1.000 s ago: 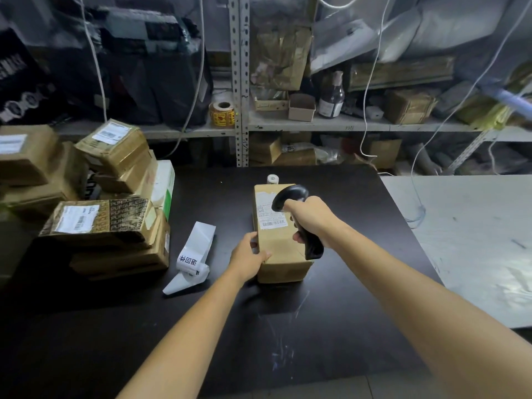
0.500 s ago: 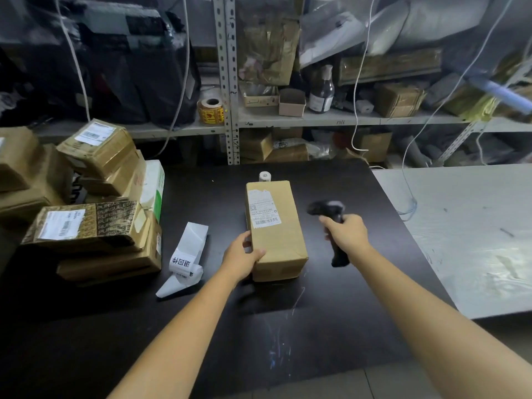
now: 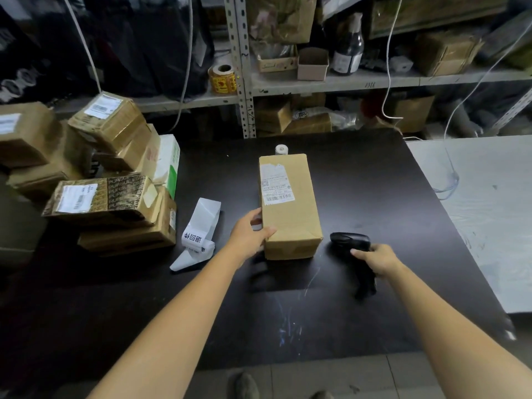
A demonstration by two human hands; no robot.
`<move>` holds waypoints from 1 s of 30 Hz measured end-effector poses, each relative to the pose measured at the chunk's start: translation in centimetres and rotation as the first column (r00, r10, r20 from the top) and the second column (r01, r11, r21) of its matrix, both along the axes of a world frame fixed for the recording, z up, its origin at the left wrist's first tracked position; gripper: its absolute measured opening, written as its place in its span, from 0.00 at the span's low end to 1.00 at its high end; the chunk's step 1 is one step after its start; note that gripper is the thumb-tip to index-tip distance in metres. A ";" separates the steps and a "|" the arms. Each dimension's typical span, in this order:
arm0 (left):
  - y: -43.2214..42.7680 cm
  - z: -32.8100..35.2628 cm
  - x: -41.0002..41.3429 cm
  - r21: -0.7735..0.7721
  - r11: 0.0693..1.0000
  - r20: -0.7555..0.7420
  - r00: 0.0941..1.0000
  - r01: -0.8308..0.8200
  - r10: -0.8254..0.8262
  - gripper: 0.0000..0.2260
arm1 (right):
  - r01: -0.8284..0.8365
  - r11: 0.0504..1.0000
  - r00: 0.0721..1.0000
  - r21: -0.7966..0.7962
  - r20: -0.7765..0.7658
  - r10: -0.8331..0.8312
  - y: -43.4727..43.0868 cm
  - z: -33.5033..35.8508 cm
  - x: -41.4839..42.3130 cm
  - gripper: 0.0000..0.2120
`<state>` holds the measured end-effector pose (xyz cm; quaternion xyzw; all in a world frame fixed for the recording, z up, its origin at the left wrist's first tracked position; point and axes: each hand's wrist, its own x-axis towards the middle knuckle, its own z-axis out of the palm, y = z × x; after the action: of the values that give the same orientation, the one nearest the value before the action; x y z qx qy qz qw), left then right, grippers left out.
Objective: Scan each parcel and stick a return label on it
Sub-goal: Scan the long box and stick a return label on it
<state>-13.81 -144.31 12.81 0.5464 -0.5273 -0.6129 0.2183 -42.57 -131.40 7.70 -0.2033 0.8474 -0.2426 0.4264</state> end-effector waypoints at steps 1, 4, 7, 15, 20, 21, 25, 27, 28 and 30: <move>0.1 0.1 0.0 0.008 1.000 -0.006 1.000 -0.006 0.006 0.27 | -0.004 1.000 1.000 0.002 0.001 0.004 0.0 -0.2 0.0 0.11; 0.2 0.1 -0.1 0.017 1.000 -0.013 1.000 -0.013 0.013 0.27 | -0.055 0.996 0.992 0.074 -0.106 0.062 -0.1 0.0 -0.5 0.15; 0.3 0.2 -0.2 -0.004 1.000 0.011 1.000 -0.006 0.006 0.27 | -0.099 0.984 0.972 0.148 -0.199 0.127 0.1 1.6 -0.8 0.14; 0.5 1.4 -0.1 -0.047 0.996 0.139 0.988 0.077 -0.070 0.26 | -0.171 0.984 0.959 -0.047 -0.237 0.155 -2.1 8.8 -0.7 0.13; -0.4 1.9 3.2 -0.115 0.986 0.284 0.955 0.123 -0.086 0.18 | -0.294 0.930 0.944 -0.220 -0.218 0.247 -7.0 13.6 5.2 0.15; -0.7 2.0 4.6 -0.136 0.985 0.319 0.946 0.110 -0.061 0.17 | -0.320 0.917 0.939 -0.239 -0.208 0.274 -8.1 14.2 7.1 0.14; -1.8 1.6 11.3 -0.160 0.987 0.406 0.912 0.012 0.054 0.15 | -0.479 0.831 0.878 -0.283 -0.175 0.446 -11.8 14.1 15.5 0.14; -2.3 0.9 14.6 -0.168 0.985 0.449 0.888 -0.027 0.101 0.14 | -0.553 0.783 0.833 -0.284 -0.205 0.514 -13.1 12.8 19.4 0.17; -2.4 0.4 16.1 -0.178 0.983 0.477 0.871 -0.038 0.120 0.13 | -0.576 0.770 0.818 -0.275 -0.206 0.538 -13.6 12.2 21.1 0.17; -2.6 -0.6 18.4 -0.179 0.982 0.505 0.852 -0.053 0.138 0.13 | -0.618 0.749 0.786 -0.240 -0.198 0.585 -14.6 10.6 24.1 0.17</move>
<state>4.59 -146.91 12.20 0.6969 -0.5855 -0.3890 0.1422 -18.50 -146.03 18.26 -0.5390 0.7132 -0.2028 0.3997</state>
